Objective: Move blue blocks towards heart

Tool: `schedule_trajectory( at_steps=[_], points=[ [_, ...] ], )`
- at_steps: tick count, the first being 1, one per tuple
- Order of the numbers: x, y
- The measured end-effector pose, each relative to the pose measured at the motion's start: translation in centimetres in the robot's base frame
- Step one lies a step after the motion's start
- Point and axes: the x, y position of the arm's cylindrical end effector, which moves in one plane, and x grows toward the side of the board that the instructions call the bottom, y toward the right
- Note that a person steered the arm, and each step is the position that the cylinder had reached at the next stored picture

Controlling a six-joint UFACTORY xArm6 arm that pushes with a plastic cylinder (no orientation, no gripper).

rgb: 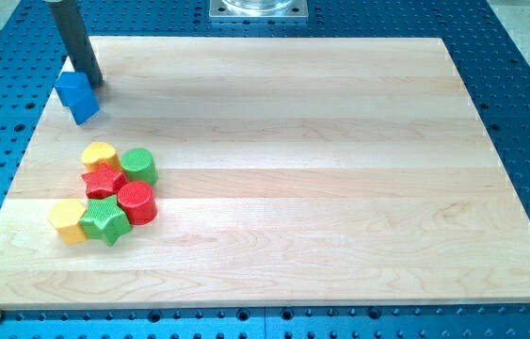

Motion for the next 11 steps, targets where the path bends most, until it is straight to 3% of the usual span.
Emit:
schedule_trajectory(
  at_steps=[5, 8, 9, 11],
  points=[
    [-0.7, -2.7],
    [1.9, -1.5],
    [5.8, -0.8],
    [6.0, 1.9]
  ],
)
